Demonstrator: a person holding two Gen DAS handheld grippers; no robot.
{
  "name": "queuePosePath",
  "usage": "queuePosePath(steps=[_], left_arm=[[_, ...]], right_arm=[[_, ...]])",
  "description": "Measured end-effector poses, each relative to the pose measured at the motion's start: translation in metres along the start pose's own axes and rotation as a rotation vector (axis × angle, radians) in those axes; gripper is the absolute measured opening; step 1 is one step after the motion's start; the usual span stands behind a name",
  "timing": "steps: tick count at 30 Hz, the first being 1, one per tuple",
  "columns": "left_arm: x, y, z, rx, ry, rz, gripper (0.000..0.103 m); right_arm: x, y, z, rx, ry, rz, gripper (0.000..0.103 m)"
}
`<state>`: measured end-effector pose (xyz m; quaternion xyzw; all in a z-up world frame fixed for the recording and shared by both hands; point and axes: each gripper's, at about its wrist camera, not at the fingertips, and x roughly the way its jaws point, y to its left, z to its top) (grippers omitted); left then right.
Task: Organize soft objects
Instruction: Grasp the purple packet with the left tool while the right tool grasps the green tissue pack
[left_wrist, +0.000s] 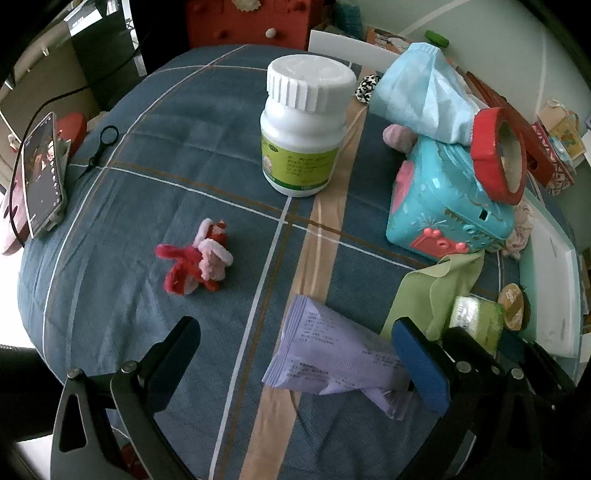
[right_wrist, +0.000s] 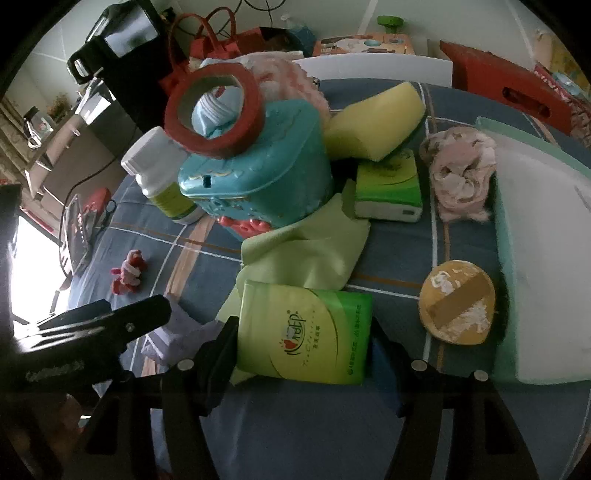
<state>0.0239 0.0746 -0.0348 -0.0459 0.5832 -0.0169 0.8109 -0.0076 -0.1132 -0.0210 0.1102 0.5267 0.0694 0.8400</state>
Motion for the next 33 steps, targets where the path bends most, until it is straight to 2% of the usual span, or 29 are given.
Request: queuePosePath(steps=[5,8,14,24,29,33], left_arm=[[0.002,0.004,-0.001,-0.017,0.016,0.007,0.103],[0.005,0.008,-0.003,-0.036,0.036,-0.004,0.103],[0.01,0.013,-0.014,-0.071,0.116,-0.109,0.103],[0.029,-0.019,-0.023,0.026,0.207,-0.071,0.103],[0.032,-0.029,-0.023,0.02,0.215,-0.04,0.103],[0.037,-0.045,-0.016,0.021,0.199,-0.019,0.091]], right_arm=[[-0.018,-0.005,-0.004,-0.001,-0.037,-0.034,0.068],[-0.029,-0.011,-0.005,0.011,-0.062,-0.024,0.068],[-0.05,-0.025,-0.005,0.037,-0.11,-0.023,0.068],[-0.07,-0.053,-0.005,0.118,-0.153,-0.015,0.068],[-0.069,-0.053,-0.005,0.124,-0.154,-0.012,0.068],[-0.068,-0.053,-0.005,0.124,-0.145,-0.009,0.068]])
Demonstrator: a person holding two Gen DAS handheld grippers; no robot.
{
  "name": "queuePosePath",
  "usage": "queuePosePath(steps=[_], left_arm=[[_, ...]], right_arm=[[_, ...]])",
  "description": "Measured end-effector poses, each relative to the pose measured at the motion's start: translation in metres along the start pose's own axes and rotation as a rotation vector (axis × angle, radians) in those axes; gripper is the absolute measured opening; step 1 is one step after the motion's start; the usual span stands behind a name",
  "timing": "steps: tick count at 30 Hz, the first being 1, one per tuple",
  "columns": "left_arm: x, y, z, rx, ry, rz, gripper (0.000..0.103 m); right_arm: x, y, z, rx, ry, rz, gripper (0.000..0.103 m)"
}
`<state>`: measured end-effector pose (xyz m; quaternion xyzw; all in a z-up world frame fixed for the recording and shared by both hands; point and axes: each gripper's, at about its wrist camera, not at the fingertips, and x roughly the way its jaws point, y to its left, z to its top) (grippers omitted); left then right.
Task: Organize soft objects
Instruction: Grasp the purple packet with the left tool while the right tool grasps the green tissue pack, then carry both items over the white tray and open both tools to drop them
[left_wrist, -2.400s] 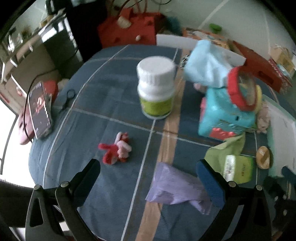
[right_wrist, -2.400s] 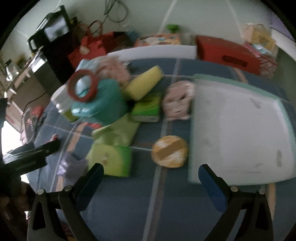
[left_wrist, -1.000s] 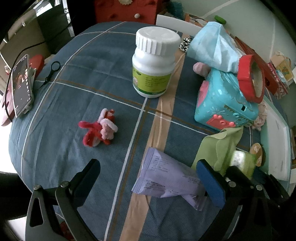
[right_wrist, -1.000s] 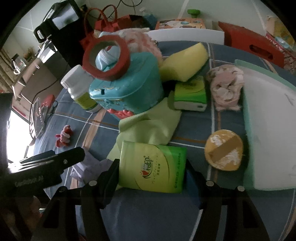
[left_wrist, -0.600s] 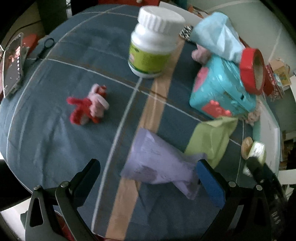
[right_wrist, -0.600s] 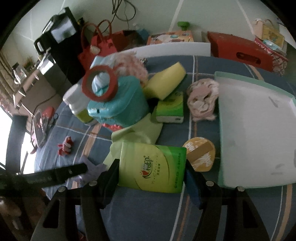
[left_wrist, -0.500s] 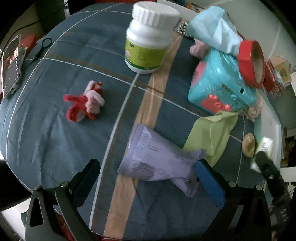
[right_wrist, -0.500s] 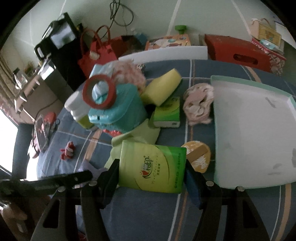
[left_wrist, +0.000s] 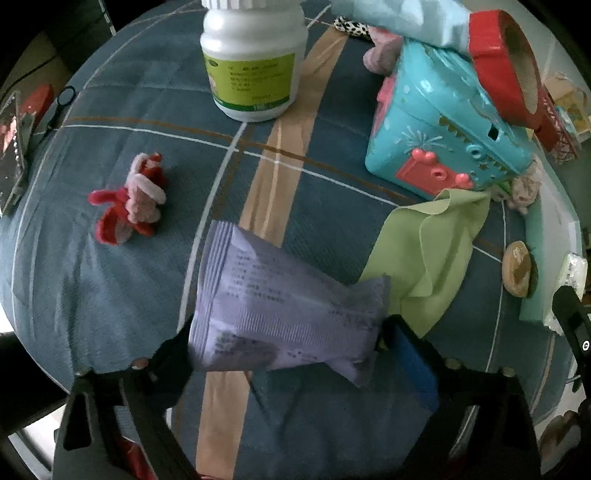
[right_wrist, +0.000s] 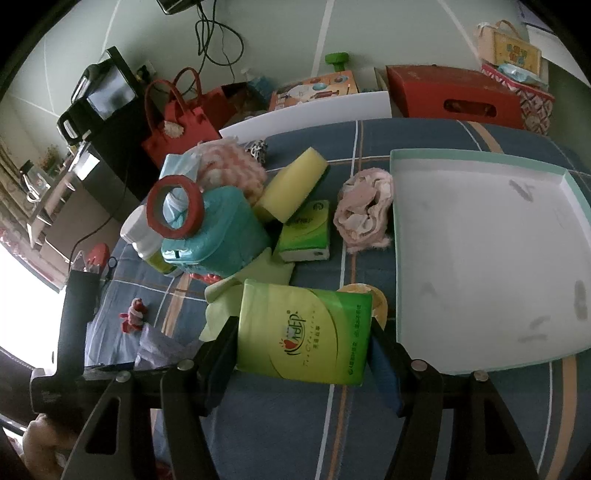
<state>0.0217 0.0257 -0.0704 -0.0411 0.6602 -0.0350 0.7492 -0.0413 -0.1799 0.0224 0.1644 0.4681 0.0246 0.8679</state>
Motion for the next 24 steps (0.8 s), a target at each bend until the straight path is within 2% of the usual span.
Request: queuePosePath(steps=[1,4,16,24], left_arm=[[-0.001,-0.001,0.0,-0.002,-0.006,0.003,0.085],[-0.009,-0.002,-0.001,-0.012,-0.021,-0.005,0.079],[-0.03,0.018,-0.005,-0.061,-0.074,-0.077,0.076],[-0.08,0.018,-0.015,-0.019,-0.16,-0.104,0.076]], right_arm=[[0.0,0.0,0.0,0.0,-0.001,0.0,0.068],[0.0,0.0,0.0,0.001,-0.001,-0.001,0.068],[0.001,0.0,-0.001,0.001,0.004,-0.004,0.068],[-0.004,-0.015,0.009,0.05,-0.03,-0.005,0.068]])
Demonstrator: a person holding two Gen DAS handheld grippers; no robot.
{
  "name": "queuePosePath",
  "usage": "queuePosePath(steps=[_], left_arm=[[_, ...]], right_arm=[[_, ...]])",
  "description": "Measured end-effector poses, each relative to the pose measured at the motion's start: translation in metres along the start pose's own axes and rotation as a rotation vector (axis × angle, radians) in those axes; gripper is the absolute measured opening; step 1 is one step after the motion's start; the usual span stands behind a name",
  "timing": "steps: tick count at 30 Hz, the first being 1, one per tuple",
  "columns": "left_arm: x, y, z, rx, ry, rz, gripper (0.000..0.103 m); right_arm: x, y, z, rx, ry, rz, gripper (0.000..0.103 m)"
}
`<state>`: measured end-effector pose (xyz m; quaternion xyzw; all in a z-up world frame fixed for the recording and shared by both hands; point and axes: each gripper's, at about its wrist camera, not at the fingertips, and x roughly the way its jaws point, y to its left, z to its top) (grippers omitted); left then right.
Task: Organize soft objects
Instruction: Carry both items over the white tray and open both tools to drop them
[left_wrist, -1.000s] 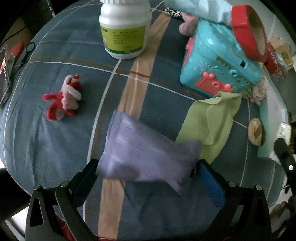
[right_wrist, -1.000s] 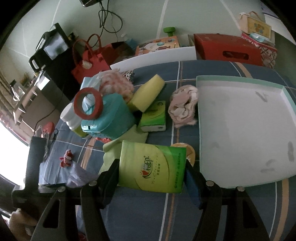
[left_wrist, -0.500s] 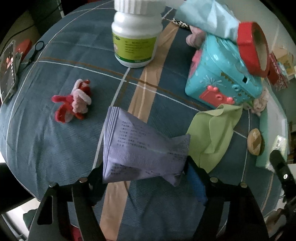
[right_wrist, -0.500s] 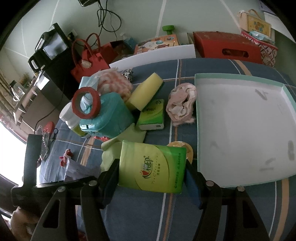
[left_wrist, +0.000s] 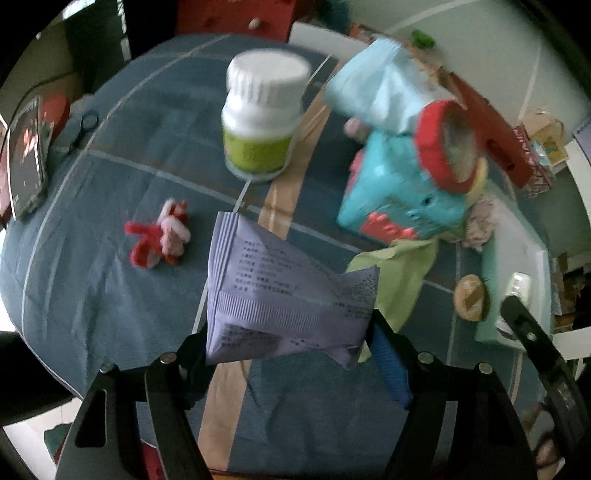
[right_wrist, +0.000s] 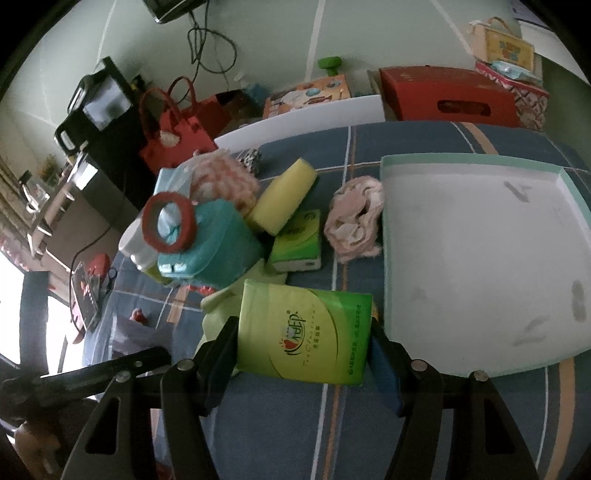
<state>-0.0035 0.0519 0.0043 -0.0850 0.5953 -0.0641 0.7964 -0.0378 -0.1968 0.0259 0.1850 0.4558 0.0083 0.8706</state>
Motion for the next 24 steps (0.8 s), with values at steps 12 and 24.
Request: queuePosePath(steps=[12,24], left_arm=[[-0.038,-0.078,0.02,0.184,-0.086,-0.098,0.076],[0.0,-0.186,0.04,0.35,-0.091,-0.191,0.076]], right_arm=[[-0.017,-0.067,0.032,0.192,-0.124,-0.157,0.068],[-0.04,-0.173,0.039,0.446,-0.178,-0.409,0.068]])
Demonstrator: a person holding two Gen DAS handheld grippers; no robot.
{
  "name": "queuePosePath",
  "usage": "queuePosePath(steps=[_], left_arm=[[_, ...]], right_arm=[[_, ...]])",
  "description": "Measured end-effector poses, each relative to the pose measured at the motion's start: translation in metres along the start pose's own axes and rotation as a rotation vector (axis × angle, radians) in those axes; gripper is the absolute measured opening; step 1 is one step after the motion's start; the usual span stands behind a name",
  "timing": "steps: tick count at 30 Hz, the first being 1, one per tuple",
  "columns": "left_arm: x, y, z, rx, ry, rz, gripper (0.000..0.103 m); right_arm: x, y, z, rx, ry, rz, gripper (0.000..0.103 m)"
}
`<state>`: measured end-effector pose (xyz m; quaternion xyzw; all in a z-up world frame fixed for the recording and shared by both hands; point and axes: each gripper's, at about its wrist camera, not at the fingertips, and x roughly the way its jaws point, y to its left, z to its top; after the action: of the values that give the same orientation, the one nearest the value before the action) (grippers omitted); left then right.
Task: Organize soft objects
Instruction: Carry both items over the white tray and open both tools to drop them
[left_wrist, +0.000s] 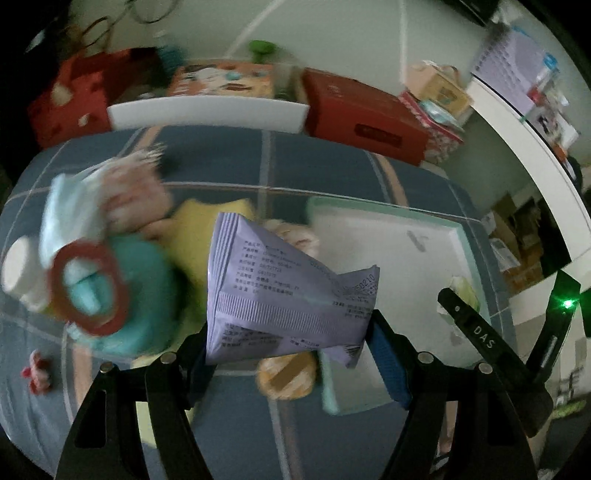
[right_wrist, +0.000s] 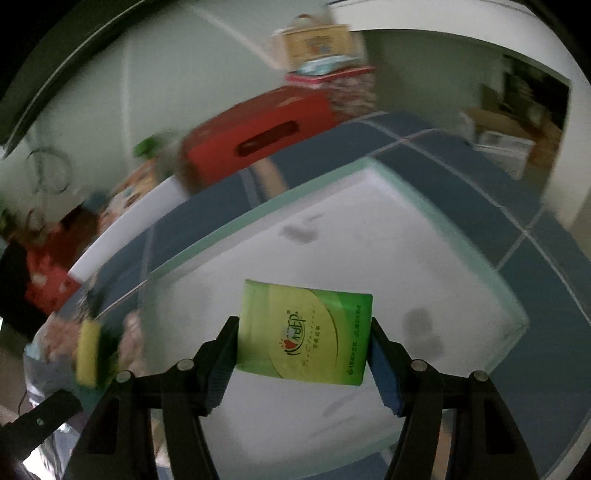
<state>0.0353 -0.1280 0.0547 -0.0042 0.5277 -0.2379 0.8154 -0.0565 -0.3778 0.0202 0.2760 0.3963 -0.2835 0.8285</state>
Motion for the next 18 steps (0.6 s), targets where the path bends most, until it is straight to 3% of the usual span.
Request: queuePosePath(steps=[6,15,18], left_arm=[[0.033,-0.042,0.007,0.104,-0.001,-0.043,0.076],[0.074,-0.073,-0.009,0.194,0.039,-0.107,0.077],[0.075,-0.08,-0.012,0.226,0.034,-0.114,0.082]], right_arm=[[-0.001,-0.028,0.009,0.025,-0.027,-0.12,0.069],[-0.001,-0.048,0.006,0.061,-0.026,-0.13,0.069],[-0.003,-0.047,0.005,0.061,-0.034,-0.129,0.069]])
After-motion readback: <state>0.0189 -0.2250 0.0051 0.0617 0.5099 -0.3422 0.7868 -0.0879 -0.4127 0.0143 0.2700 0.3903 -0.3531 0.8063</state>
